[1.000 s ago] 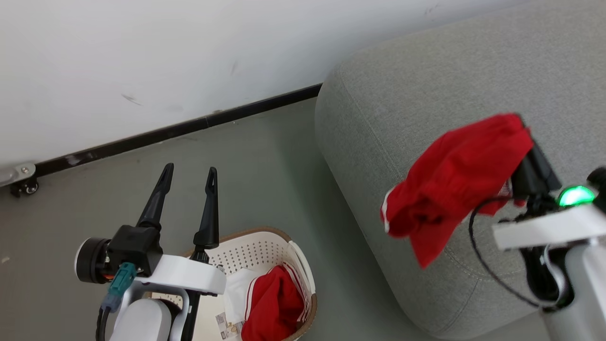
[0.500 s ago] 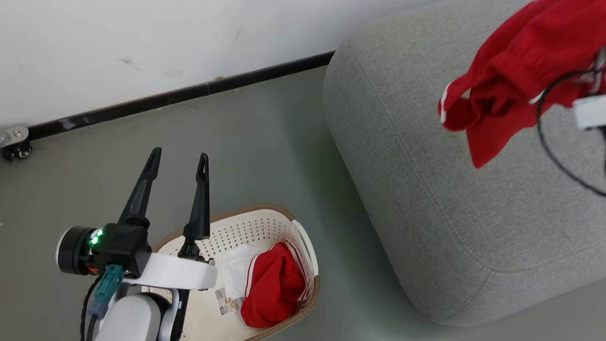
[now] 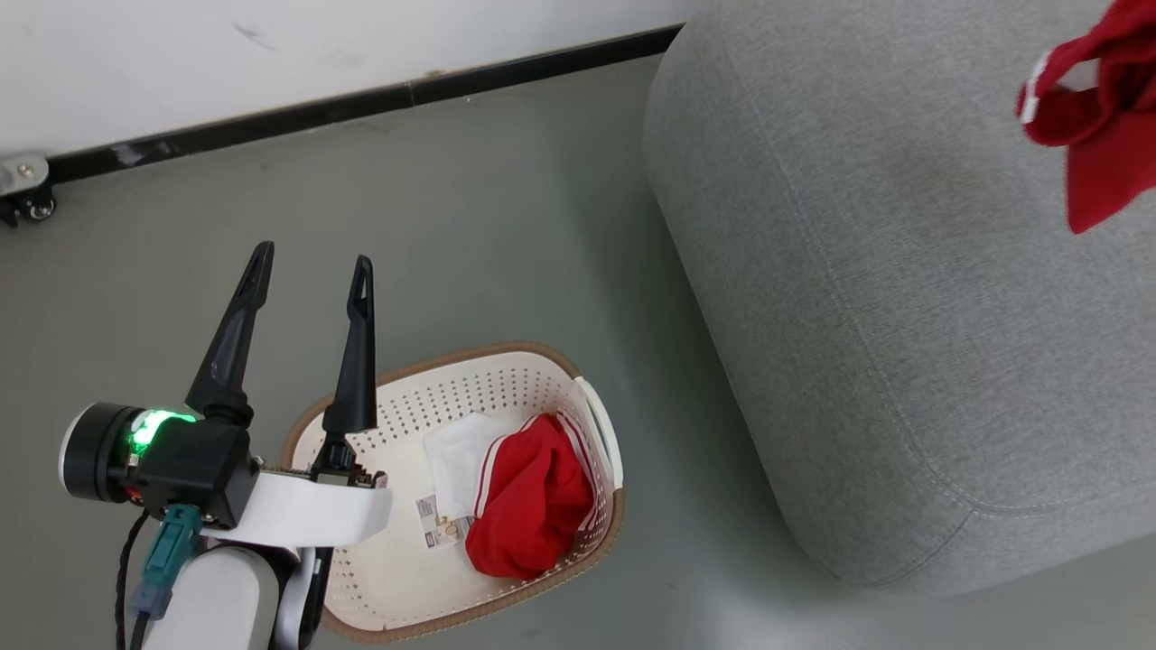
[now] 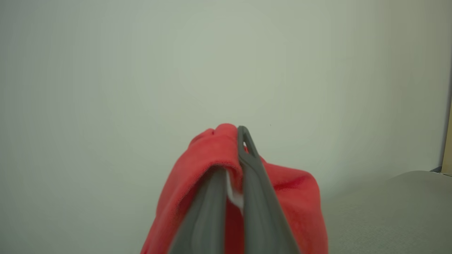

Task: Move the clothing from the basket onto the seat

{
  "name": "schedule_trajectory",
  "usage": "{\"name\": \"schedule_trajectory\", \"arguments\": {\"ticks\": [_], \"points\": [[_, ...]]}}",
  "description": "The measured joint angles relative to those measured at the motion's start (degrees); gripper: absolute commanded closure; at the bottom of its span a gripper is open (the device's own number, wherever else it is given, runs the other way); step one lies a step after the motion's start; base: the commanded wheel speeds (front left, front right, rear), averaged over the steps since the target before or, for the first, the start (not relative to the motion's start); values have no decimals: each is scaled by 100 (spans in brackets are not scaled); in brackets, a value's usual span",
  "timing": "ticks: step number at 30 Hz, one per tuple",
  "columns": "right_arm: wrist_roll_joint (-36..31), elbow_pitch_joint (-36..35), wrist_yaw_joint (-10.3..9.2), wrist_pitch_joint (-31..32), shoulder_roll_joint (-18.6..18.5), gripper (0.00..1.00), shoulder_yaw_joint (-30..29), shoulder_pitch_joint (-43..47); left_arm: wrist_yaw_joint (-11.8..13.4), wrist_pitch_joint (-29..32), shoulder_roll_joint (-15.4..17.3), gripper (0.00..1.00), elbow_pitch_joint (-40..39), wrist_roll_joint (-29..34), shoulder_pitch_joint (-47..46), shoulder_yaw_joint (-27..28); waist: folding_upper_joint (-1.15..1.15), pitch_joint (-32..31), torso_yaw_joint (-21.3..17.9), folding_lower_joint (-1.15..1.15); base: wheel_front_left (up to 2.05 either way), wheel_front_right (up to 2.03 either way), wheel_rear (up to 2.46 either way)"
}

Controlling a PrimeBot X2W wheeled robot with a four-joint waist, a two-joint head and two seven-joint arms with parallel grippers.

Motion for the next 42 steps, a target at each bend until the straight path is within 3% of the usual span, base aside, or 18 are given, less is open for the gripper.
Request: {"name": "schedule_trajectory", "arguments": {"ticks": [16,23,32,42], "points": [[-248,977,0,-129,-795,100,-660,-655,0,199,182,0,-348,208,-89,-34,0,538,344,0,0,0,0],[-427,1436,0,-560,-723,100,-686,-639,-20,382,311,0,-444,266,-171,-125,0,788,484,0,0,0,0],[-555,2090,0,-972,-146,100,-611,-291,-73,603,380,0,-594,328,-185,-168,0,1047,560,0,0,0,0],[-669,2742,1,-1117,59,100,-453,58,-69,706,377,0,-664,352,-311,-159,0,1290,524,0,0,0,0]]}}
